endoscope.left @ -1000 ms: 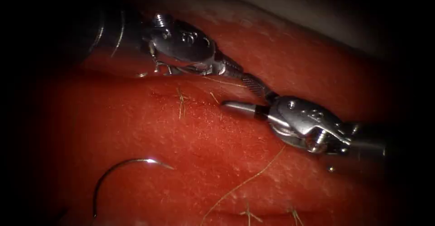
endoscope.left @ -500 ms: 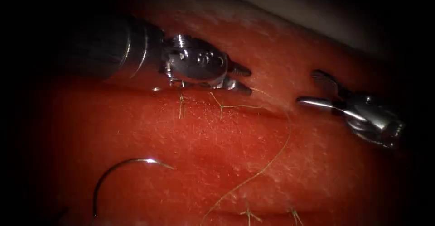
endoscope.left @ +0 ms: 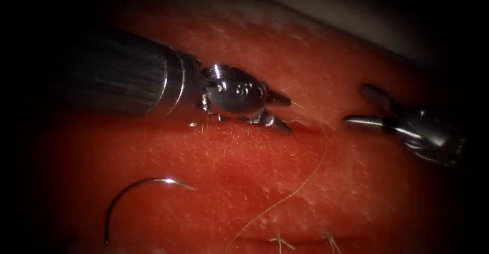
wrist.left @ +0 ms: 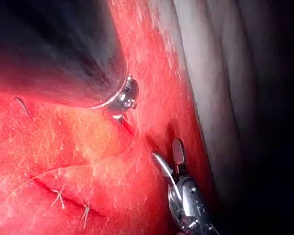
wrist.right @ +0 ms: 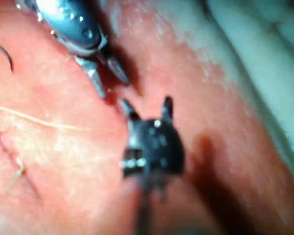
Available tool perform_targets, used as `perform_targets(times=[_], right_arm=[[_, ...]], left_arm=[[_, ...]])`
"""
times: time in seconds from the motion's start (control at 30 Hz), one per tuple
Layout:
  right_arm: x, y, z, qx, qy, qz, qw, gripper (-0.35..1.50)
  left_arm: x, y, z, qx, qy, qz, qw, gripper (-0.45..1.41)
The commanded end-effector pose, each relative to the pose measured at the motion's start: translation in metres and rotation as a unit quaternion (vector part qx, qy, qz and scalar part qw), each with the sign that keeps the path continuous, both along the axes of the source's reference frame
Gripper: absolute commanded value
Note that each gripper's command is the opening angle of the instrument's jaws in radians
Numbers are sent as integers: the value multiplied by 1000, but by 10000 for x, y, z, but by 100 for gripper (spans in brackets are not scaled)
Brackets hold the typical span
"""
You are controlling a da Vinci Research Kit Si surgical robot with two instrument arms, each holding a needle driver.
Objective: Wound Closure
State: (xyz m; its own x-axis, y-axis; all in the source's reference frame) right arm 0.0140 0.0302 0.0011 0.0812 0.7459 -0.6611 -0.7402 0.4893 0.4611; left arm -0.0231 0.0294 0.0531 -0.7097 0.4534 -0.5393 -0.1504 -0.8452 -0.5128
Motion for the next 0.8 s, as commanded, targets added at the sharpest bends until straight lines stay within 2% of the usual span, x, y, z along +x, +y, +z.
perform_targets(times=[0.03, 0.2, 0.3, 0.33, 0.37, 0.4, 0.43, 0.57, 0.8], right_arm=[[10, 1, 5, -2, -1, -2, 1000, 147], [19, 0, 5, -2, -6, -2, 1000, 147], [23, -1, 5, -5, -11, -5, 1000, 147], [23, -1, 6, -4, -12, -5, 1000, 147], [23, -1, 6, -4, -12, -5, 1000, 147], [23, -1, 6, -6, -13, -7, 1000, 147], [23, -1, 6, -7, -13, -7, 1000, 145], [24, -1, 8, -7, -17, -9, 1000, 145], [28, -2, 9, -8, -20, -10, 1000, 145]], left_arm=[[-6, -3, 6, 0, -1, 1, 1000, 69], [-12, -9, 13, 1, 2, 4, 1000, 53], [-14, -9, 15, 7, -11, -11, 1000, 20], [-15, -8, 15, 17, -24, -27, 999, -11], [-15, -8, 15, 17, -24, -27, 999, -11], [-16, -9, 14, 21, -29, -33, 999, -30], [-16, -9, 13, 23, -44, -32, 998, -35], [-11, 1, 0, 27, -68, -34, 997, -35], [-7, 6, -2, 39, -56, -58, 996, -35]])
